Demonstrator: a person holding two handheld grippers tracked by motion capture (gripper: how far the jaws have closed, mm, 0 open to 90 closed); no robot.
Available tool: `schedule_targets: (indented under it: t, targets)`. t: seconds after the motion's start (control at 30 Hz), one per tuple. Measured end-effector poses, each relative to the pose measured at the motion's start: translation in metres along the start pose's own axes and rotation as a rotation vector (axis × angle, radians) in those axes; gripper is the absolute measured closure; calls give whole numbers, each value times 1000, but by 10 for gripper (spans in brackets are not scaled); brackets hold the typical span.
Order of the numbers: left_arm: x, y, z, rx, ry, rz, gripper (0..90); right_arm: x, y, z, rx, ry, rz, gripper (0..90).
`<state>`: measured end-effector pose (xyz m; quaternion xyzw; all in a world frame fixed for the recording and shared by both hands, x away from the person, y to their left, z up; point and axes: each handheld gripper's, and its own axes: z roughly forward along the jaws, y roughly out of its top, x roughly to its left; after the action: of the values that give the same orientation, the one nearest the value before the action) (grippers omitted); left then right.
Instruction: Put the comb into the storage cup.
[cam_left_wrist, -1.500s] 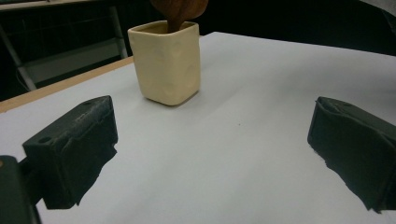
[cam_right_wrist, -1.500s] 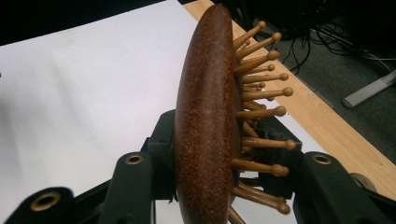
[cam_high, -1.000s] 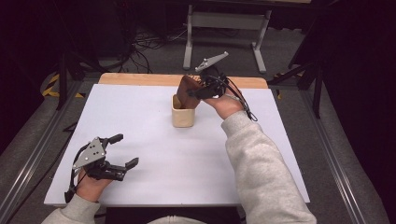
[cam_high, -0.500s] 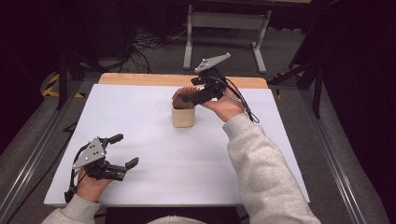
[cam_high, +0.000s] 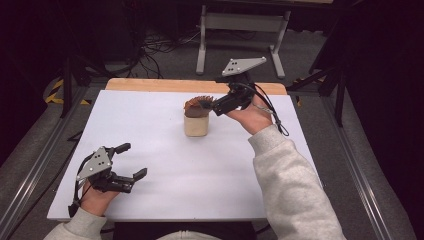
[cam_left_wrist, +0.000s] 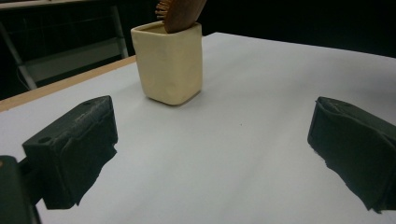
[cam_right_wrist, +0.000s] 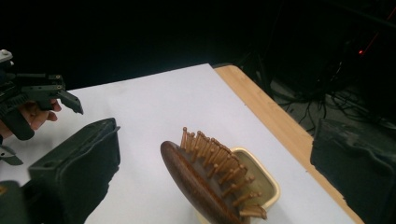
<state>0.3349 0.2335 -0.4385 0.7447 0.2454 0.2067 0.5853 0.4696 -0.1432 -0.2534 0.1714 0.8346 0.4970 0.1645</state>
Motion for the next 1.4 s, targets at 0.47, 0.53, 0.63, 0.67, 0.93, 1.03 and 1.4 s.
schedule_targets:
  t: [0.47, 0.53, 0.63, 0.67, 0.93, 1.03, 1.4]
  targets:
    - [13, 1, -8, -1, 7, -31, 5, 10, -34, -54, -66, -62, -9, 2]
    - [14, 1, -9, 1, 8, -31, 4, 12, -40, -59, -66, -67, -5, 2]
    - [15, 1, -10, 3, 4, -37, 4, 15, -50, -66, -71, -73, 3, 2]
    - [15, 1, -10, 5, 4, -38, 3, 16, -54, -69, -72, -75, 6, 2]
    - [15, 1, -10, 11, 3, -28, 2, 26, -88, -81, -69, -91, 39, 3]
    - [16, 0, -10, 19, 1, -24, 2, 29, -102, -84, -74, -95, 56, 3]
    - [16, -2, -10, 38, -2, -39, 2, 39, -158, -84, -63, -104, 102, 5]
